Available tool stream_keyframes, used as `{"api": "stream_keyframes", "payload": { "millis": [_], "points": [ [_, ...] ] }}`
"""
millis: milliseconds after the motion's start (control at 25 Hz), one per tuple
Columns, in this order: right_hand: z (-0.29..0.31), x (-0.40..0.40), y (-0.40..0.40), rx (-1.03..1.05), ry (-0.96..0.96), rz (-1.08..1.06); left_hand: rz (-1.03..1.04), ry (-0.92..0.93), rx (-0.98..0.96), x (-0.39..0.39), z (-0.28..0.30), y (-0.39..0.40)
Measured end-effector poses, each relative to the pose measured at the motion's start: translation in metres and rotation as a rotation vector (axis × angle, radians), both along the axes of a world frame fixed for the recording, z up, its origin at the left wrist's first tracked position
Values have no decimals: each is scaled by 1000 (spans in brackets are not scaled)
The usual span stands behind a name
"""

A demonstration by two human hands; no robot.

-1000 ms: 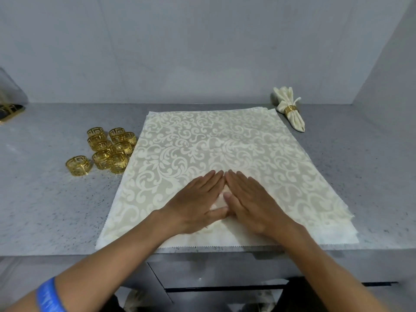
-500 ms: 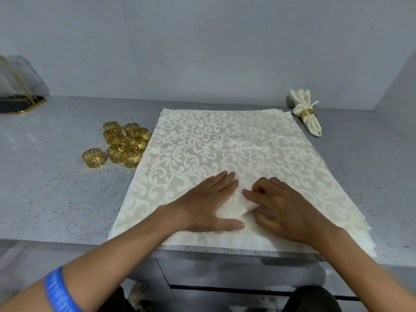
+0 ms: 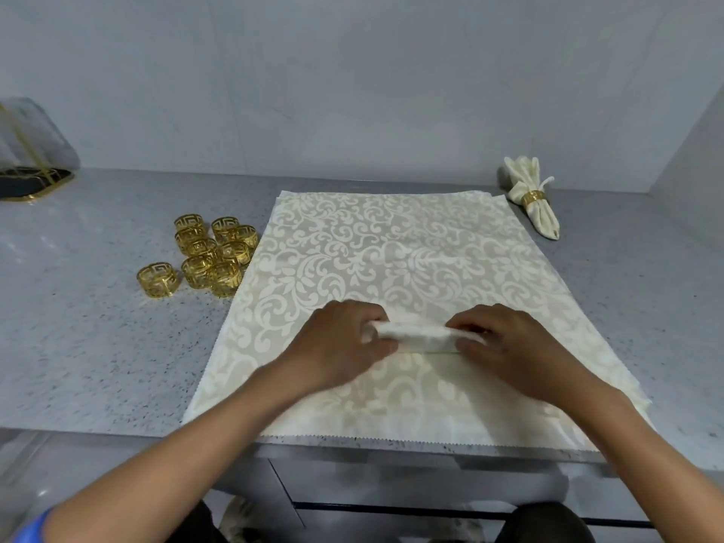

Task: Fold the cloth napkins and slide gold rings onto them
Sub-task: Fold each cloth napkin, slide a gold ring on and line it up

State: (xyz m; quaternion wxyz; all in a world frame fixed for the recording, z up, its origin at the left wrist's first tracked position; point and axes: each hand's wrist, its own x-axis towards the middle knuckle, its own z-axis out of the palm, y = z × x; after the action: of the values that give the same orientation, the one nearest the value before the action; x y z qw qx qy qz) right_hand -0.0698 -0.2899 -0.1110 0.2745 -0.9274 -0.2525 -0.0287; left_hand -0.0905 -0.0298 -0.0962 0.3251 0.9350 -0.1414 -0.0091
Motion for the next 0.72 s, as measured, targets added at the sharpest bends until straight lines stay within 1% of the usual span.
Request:
{"api": "stream_keyframes", "payload": {
  "millis": [80, 120, 160, 200, 320, 440, 560, 600, 640, 720],
  "points": [
    [5, 6, -6, 90, 145, -53, 64, 304, -268, 18, 6, 8],
    [5, 9, -7, 133, 183, -68, 99, 406, -345, 25, 8, 11],
    [6, 11, -7, 168, 206, -83, 118, 457, -383, 29, 7, 13],
    [6, 12, -6, 198, 217, -101, 122, 463, -403, 32, 6, 12],
    [4, 13, -4, 280, 207, -215, 140, 390, -444, 40, 1, 8],
    [0, 9, -7, 308, 151, -318, 156, 253, -296, 41, -4, 7],
    [-2, 2, -11, 283, 108, -339, 109, 69, -135, 39, -14, 6],
    [-3, -1, -12, 267, 82, -342, 99, -20, -69, 35, -15, 5],
    [-5, -3, -13, 238, 42, -342, 68, -172, 45, 33, -17, 4],
    [-8, -7, -14, 153, -51, -332, -93, -489, 284, 30, -20, 0]
  ]
}}
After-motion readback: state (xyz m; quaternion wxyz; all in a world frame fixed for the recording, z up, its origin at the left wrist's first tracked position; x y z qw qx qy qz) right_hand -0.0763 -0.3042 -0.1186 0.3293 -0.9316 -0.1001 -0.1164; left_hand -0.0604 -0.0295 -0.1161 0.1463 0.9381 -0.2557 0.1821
